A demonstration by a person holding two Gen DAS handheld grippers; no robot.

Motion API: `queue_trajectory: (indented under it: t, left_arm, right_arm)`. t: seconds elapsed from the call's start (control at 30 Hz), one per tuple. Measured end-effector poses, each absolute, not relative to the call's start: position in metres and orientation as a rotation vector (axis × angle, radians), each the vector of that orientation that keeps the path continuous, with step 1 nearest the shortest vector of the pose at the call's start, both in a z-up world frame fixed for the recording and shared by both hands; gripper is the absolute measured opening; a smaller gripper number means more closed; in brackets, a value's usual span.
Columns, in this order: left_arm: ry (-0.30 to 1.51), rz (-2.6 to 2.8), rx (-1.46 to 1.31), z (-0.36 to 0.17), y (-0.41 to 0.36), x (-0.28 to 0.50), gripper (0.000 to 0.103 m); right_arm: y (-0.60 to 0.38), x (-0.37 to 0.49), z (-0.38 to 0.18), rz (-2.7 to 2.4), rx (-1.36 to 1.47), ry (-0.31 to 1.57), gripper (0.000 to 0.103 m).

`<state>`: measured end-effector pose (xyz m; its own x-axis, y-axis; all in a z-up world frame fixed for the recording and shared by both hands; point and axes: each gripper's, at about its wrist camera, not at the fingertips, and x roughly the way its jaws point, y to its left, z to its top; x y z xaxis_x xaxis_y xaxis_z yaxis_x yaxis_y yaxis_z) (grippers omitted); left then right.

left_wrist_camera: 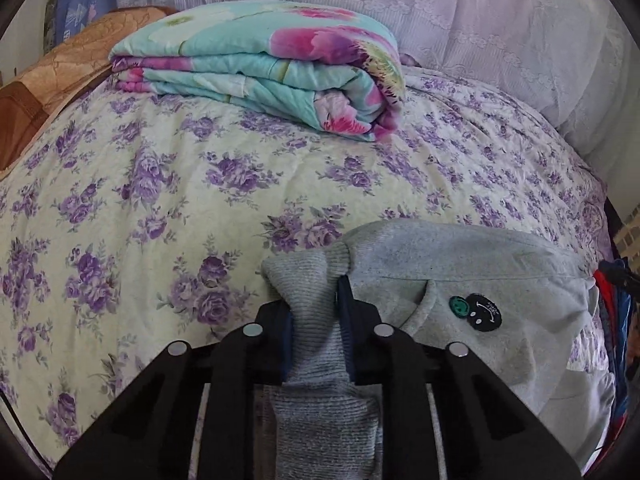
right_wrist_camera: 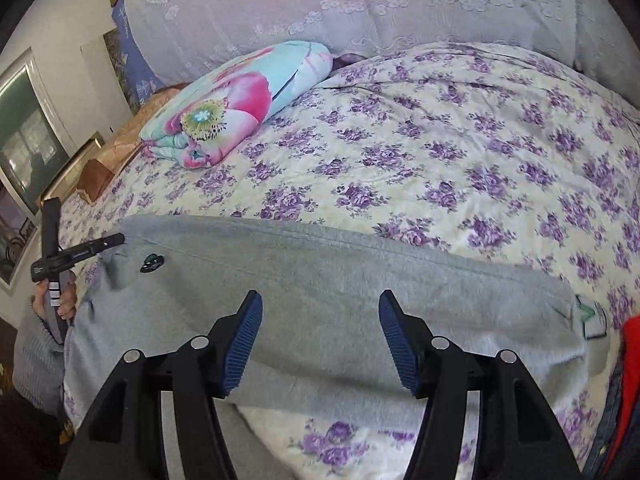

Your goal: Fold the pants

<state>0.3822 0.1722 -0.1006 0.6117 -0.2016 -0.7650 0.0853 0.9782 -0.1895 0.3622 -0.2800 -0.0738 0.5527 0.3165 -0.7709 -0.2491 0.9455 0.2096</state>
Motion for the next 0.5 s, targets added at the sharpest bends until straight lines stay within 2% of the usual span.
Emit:
queue_trajectory:
  t: [0.2,0.5]
  left_arm:
    - [0.895,-0.171,-0.162,-0.107,0.178,0.382,0.016]
    - [0.925,-0.187,-0.206,-0.114,0.183,0.388,0.016]
  right_arm:
    - [-0.261,0.42,-0.1,0.383,-0.132,0.948,0.061]
    - [-0.268,0.469,-0.15,0.524,-0.225,1.034,0.061]
